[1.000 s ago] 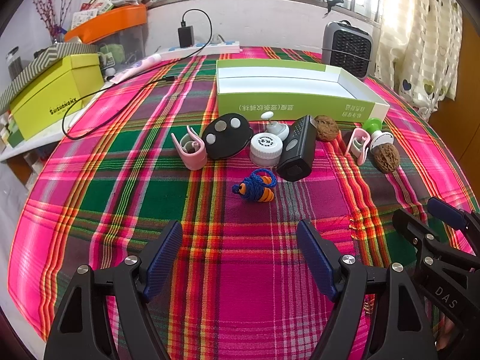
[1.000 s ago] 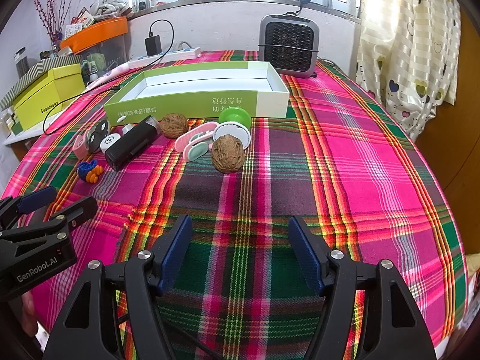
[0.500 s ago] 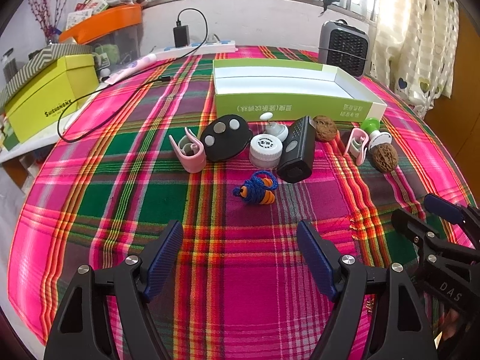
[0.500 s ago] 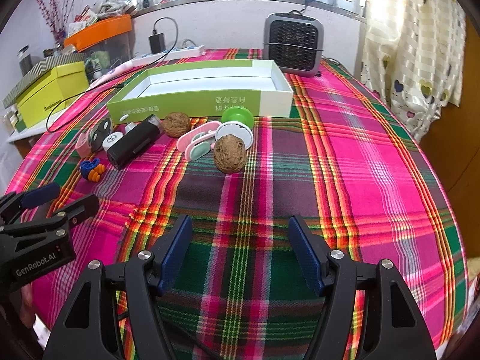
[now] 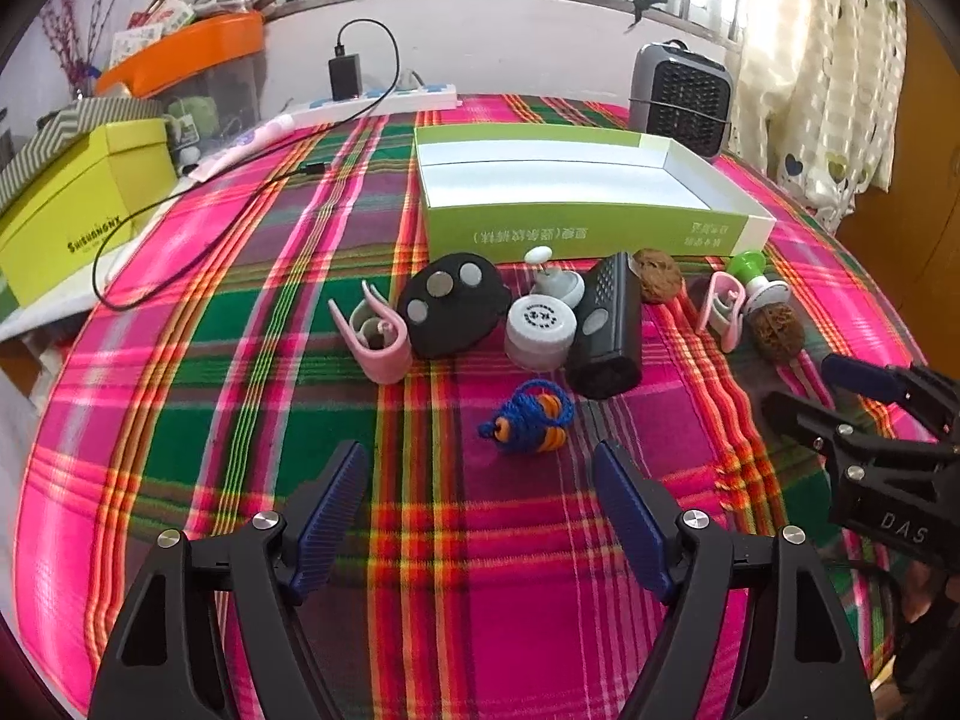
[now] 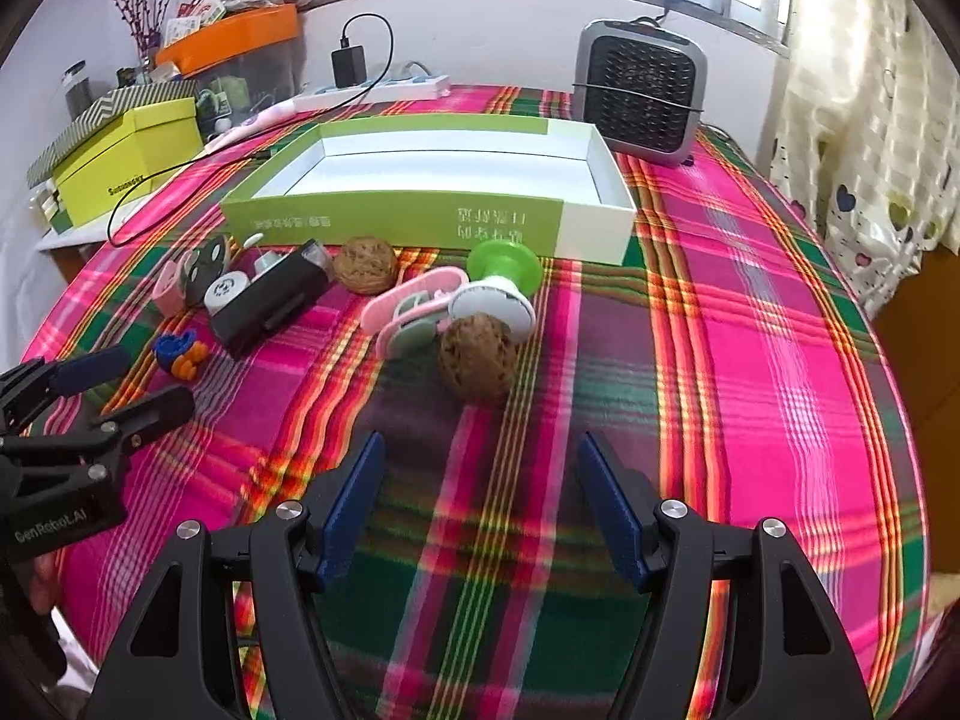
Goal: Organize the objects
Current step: 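Grasp the blue-orange knotted toy with the left tool while the right tool grasps a walnut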
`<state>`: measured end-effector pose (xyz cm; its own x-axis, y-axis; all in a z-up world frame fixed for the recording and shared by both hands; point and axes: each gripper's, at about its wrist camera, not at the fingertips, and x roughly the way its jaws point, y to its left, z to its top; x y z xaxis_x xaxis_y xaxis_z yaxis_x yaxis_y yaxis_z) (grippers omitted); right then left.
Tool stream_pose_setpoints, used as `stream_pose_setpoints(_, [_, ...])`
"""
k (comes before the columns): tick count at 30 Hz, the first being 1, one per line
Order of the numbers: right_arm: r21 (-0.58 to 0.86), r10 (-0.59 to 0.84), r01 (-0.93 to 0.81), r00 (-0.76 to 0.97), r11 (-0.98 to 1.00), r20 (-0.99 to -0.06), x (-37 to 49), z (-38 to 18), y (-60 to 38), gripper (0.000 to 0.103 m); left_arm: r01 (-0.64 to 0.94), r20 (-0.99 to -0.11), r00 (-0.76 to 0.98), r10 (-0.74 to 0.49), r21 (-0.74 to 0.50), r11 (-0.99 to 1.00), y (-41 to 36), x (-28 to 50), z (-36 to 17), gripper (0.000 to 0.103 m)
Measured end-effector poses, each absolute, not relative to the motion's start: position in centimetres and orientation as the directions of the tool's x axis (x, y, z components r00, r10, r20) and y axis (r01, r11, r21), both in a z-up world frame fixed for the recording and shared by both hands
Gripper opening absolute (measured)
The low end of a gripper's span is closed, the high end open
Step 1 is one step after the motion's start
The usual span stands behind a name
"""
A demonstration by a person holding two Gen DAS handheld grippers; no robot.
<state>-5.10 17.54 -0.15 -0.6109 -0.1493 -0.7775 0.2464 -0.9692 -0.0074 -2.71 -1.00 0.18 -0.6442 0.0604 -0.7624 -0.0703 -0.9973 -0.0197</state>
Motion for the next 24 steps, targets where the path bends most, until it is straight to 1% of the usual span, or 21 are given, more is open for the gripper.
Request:
stream_pose_setpoints(4, [-0.002,-0.158,0.258,-0.599,-0.966,-0.785,-6.1,-0.1,17.4,0.067,-0.073,-0.763,-0.645,0.050,-0.004,-0.997,-0.7,-3.5,0.2,0.077])
stream_pose_setpoints(7, [0.000,-0.156,0.254,-0.595,-0.967,-0.788,-6.7,0.0,17.6,0.067,-0.077,-0.766,-0.640,0.053,-0.005,-0.997,-0.6,-3.9,0.3,0.075])
stream_pose_setpoints(11, [-0.003,-0.157,0.259,-0.595,-0.966,-0.788,-7.2,0.0,17.5,0.067,-0.078,-0.764,-0.643,0.054,-0.004,-0.997,-0.7,-4.0,0.4,0.070])
stream_pose_setpoints(14, [0.000,-0.159,0.258,-0.593,-0.966,-0.789,-7.5,0.0,17.5,0.067,-0.089,-0.762,-0.645,0.059,-0.002,-0.996,-0.6,-4.0,0.4,0.064])
stream_pose_setpoints(15, [0.000,-0.158,0.256,-0.594,-0.967,-0.789,-7.6,0.1,17.5,0.066,-0.091,-0.761,-0.646,0.061,-0.002,-0.996,-0.5,-4.0,0.4,0.063])
stream_pose_setpoints(17, [-0.006,-0.149,0.249,-0.597,-0.968,-0.788,-7.7,0.2,17.6,0.061,-0.090,-0.761,-0.646,0.061,-0.004,-0.996,-0.5,-4.0,0.4,0.061])
stream_pose_setpoints(19, [0.002,-0.154,0.247,-0.598,-0.969,-0.787,-7.9,0.2,17.7,0.059,-0.087,-0.760,-0.647,0.057,0.000,-0.996,-0.5,-4.0,0.4,0.058])
stream_pose_setpoints(23, [0.001,-0.151,0.243,-0.599,-0.970,-0.786,-8.1,0.3,17.7,0.056,-0.091,-0.760,-0.647,0.060,-0.001,-0.996,-0.5,-4.1,0.5,0.043])
stream_pose_setpoints(24, [0.000,-0.150,0.242,-0.601,-0.970,-0.785,-8.1,0.3,17.7,0.053,-0.093,-0.760,-0.646,0.062,-0.002,-0.996,-0.5,-4.1,0.5,0.040])
